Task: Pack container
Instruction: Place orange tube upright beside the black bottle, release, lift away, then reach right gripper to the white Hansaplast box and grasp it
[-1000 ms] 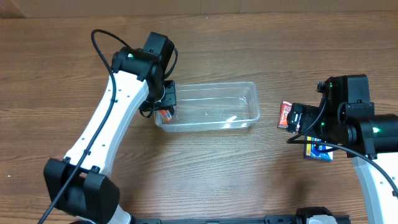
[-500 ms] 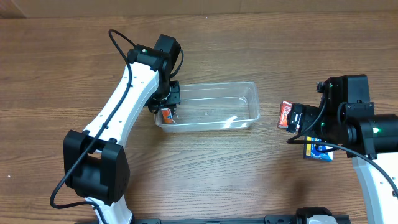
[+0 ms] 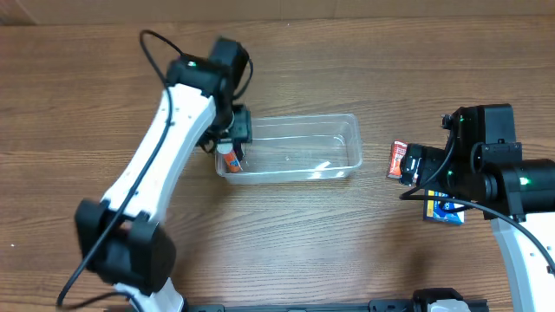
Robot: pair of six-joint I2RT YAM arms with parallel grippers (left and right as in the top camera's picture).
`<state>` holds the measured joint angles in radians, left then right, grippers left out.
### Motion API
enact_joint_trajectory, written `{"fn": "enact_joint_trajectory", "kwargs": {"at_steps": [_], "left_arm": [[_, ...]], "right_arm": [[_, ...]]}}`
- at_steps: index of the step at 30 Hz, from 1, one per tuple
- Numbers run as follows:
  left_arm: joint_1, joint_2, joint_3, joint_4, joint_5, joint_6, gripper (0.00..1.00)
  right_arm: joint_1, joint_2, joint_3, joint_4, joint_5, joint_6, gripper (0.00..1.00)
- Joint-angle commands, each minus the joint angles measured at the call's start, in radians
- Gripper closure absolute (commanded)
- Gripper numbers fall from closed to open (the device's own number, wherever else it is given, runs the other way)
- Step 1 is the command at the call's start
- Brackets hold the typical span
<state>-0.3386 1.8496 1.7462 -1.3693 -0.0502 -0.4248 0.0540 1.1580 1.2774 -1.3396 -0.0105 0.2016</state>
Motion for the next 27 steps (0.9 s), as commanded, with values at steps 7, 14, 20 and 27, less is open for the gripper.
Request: {"fn": "enact_joint_trajectory", "kwargs": {"at_steps": [7, 14, 20, 27], "left_arm": [[0.320, -0.371, 0.068, -0.085, 0.013, 0.081, 0.00], [0.391, -0.369, 0.011, -0.085, 0.025, 0.090, 0.00], [0.391, -0.369, -0.011, -0.078, 0.019, 0.089, 0.00], [0.391, -0.369, -0.011, -0.070, 0.024, 0.089, 0.00]], "right_arm": [[-0.251, 0.040, 0.229, -0.031, 0.114, 0.108, 0.00], [-0.502, 0.356, 0.691, -0.318, -0.040, -0.048, 0.00], [-0.615, 0.377, 0.624, -0.272, -0.048, -0.022, 0.00], [-0.532, 0.749, 0.585, -0.115, -0.059, -0.285, 0.00]]}}
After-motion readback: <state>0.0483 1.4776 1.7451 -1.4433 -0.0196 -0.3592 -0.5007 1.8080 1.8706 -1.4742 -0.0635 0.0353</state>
